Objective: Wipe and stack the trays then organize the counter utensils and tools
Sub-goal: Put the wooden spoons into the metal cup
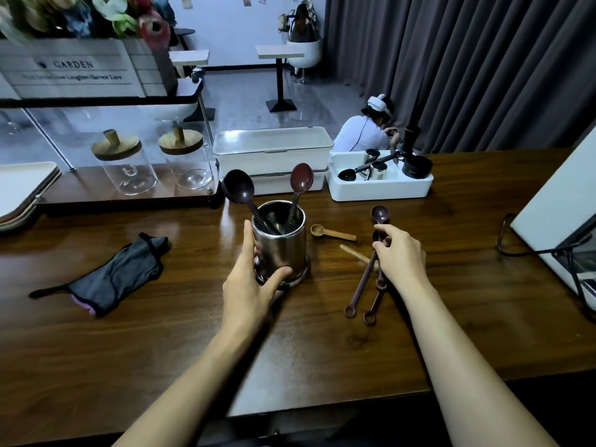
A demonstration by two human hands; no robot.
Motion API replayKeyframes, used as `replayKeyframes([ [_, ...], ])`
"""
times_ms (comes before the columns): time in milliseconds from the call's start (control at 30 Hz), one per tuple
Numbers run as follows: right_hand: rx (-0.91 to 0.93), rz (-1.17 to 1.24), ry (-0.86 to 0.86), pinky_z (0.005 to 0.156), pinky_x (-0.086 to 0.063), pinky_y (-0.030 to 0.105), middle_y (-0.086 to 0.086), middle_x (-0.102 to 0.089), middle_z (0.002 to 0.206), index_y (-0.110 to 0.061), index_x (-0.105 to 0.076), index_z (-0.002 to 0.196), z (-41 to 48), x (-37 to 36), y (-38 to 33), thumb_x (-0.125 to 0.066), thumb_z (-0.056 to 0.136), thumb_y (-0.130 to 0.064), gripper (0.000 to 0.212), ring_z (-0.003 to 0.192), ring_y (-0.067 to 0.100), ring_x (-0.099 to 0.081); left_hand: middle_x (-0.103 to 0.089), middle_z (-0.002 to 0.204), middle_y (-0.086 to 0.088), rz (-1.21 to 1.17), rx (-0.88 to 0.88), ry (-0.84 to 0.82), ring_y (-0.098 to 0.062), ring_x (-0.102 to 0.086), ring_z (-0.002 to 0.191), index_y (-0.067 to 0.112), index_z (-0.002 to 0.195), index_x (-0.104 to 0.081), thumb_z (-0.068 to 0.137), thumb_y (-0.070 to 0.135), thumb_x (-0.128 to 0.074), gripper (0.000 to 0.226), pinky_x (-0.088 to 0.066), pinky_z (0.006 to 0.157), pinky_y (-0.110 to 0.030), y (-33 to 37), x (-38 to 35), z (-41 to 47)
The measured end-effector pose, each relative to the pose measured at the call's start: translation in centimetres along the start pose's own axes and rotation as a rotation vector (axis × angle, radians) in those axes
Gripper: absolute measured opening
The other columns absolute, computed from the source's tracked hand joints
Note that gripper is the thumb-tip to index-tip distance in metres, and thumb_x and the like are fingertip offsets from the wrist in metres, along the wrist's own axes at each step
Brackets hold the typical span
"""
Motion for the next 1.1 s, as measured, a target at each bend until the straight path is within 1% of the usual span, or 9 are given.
replayKeyframes([
  [167, 0.009, 0.16, -0.022, 0.06, -0.05, 0.022, -0.004, -0.064, 0.101, -0.033, -0.064, 0.128, 0.2, 0.3, -0.3, -0.057, 0.1, -0.018, 0.033, 0.082, 0.013, -0.063, -0.05, 0.126, 0.029, 0.004, -0.009, 0.002, 0.004, -0.052, 0.119, 0.059, 0.155, 0.001, 0.078, 0.038, -0.086, 0.118, -0.044, 0.104, -0.026, -0.1, 0.0, 0.0],
  [233, 0.052, 0.259, -0.039, 0.064, -0.046, 0.019, -0.003, -0.064, 0.1, -0.035, -0.066, 0.126, 0.0, 0.6, -0.9, -0.057, 0.1, -0.018, 0.033, 0.088, 0.011, -0.059, -0.051, 0.125, 0.031, -0.007, -0.001, 0.001, 0.005, -0.054, 0.117, 0.058, 0.155, 0.0, 0.077, 0.038, -0.087, 0.118, -0.044, 0.103, -0.025, -0.2, 0.0, 0.0],
  [333, 0.1, 0.499, -0.082, 0.086, -0.054, 0.028, -0.007, -0.066, 0.104, -0.037, -0.069, 0.123, -0.5, 1.3, -2.7, -0.06, 0.098, -0.019, 0.032, 0.101, 0.011, -0.062, -0.052, 0.127, 0.03, -0.015, 0.001, 0.0, 0.004, -0.054, 0.118, 0.058, 0.155, -0.001, 0.077, 0.037, -0.087, 0.118, -0.044, 0.102, -0.024, -0.1, 0.0, 0.1],
  [500, 0.174, 0.864, -0.093, 0.076, -0.06, 0.025, -0.006, -0.072, 0.104, -0.031, -0.071, 0.118, -2.4, 3.9, -7.5, -0.064, 0.097, -0.018, 0.025, 0.087, 0.012, -0.07, -0.056, 0.138, 0.02, -0.01, 0.008, 0.003, -0.001, -0.056, 0.124, 0.057, 0.156, -0.002, 0.076, 0.036, -0.087, 0.119, -0.043, 0.106, -0.027, 0.0, 0.1, 0.0],
  [600, 0.242, 0.993, -0.099, 0.072, -0.057, 0.021, -0.004, -0.073, 0.108, -0.029, -0.067, 0.12, -3.4, 5.0, -10.0, -0.061, 0.099, -0.015, 0.026, 0.089, 0.014, -0.072, -0.054, 0.133, 0.025, -0.01, 0.008, 0.004, 0.0, -0.055, 0.123, 0.059, 0.155, -0.001, 0.077, 0.037, -0.087, 0.118, -0.043, 0.105, -0.025, 0.1, 0.1, -0.1],
  [800, 0.242, 1.033, -0.018, 0.072, -0.061, 0.028, 0.009, -0.064, 0.11, -0.008, -0.065, 0.114, -4.2, 2.5, -12.8, -0.06, 0.098, -0.005, 0.017, 0.089, 0.024, -0.073, -0.054, 0.137, 0.024, -0.002, -0.006, 0.01, 0.001, -0.054, 0.123, 0.058, 0.155, 0.0, 0.077, 0.037, -0.086, 0.119, -0.04, 0.104, -0.021, 0.3, 0.1, -0.2],
  [900, 0.276, 0.972, 0.067, 0.071, -0.062, 0.029, 0.003, -0.062, 0.107, -0.011, -0.063, 0.11, -4.1, 1.3, -13.4, -0.061, 0.097, -0.006, 0.014, 0.086, 0.018, -0.073, -0.056, 0.143, 0.018, 0.013, -0.015, 0.014, 0.0, -0.055, 0.123, 0.056, 0.156, 0.0, 0.077, 0.037, -0.086, 0.119, -0.042, 0.104, -0.024, 0.5, 0.1, -0.2],
  [1000, 0.316, 0.865, 0.144, 0.068, -0.058, 0.02, -0.005, -0.065, 0.099, -0.018, -0.063, 0.105, -4.2, 0.6, -13.4, -0.063, 0.097, -0.009, 0.012, 0.079, 0.01, -0.072, -0.057, 0.14, 0.019, 0.017, -0.018, 0.021, -0.002, -0.058, 0.122, 0.054, 0.157, -0.001, 0.076, 0.039, -0.087, 0.12, -0.047, 0.104, -0.029, 0.6, 0.3, -0.2],
  [1100, 0.37, 0.615, 0.146, 0.068, -0.051, 0.02, -0.01, -0.069, 0.089, -0.025, -0.066, 0.101, -4.5, -0.6, -12.7, -0.067, 0.093, -0.018, 0.01, 0.079, 0.005, -0.067, -0.055, 0.138, 0.023, 0.024, -0.024, 0.04, -0.001, -0.06, 0.118, 0.053, 0.158, -0.003, 0.075, 0.042, -0.088, 0.119, -0.05, 0.1, -0.029, 0.6, 0.4, -0.3],
])
Point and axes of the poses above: each hand's wrist, its own z-axis towards the middle knuckle, its own x-axis out of the back of the hand, y = z × x, the point moved 2 cm from there along z, towards the middle knuckle
